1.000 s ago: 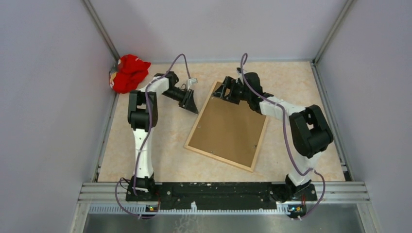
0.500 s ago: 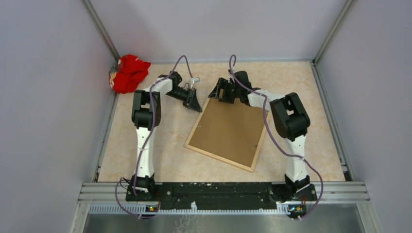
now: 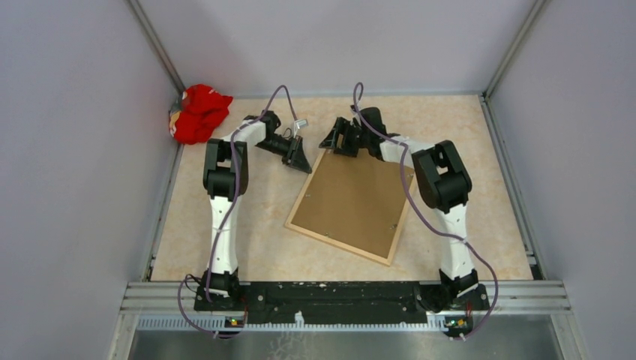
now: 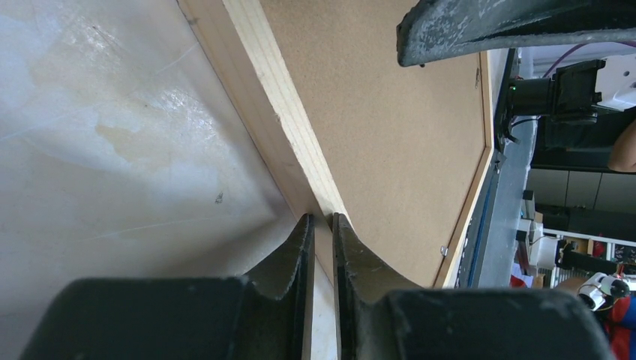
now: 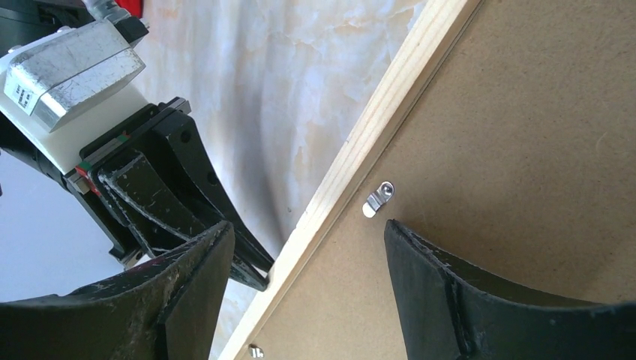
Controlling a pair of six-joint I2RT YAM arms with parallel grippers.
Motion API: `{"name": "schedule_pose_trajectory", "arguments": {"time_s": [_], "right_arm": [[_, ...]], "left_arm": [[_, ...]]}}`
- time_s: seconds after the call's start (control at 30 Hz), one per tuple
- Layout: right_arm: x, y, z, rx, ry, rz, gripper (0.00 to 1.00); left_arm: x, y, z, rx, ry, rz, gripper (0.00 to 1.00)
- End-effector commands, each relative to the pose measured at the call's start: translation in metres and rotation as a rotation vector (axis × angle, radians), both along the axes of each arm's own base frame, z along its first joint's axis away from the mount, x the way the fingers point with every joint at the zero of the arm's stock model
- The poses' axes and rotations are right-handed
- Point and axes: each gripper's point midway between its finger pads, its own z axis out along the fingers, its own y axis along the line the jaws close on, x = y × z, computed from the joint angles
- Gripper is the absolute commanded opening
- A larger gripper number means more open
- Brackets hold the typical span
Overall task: Put the photo into the frame
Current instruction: Install the photo frame at the center of the board.
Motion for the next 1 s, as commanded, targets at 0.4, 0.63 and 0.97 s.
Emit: {"name": "schedule_pose_trajectory", "arguments": {"time_s": [0.4,0.63,0.97], "right_arm": [[0.016,0.011,-0.006,0.066,0.020,-0.011,0.71],[0.019,0.016,-0.007,0.089,0.029,-0.010,0.70],[0.018,0.027,-0.010,0.103,0.035,0.071,0.69]], "left_arm": [[-0.002,0.001,-0.018,0.033,-0.016,-0.030,0.15],[-0.005,0.002,-0.019,0.037,-0.015,-0.039,0.14],[-0.006,0.003,-0.019,0.042,-0.021,-0.046,0.13]]}}
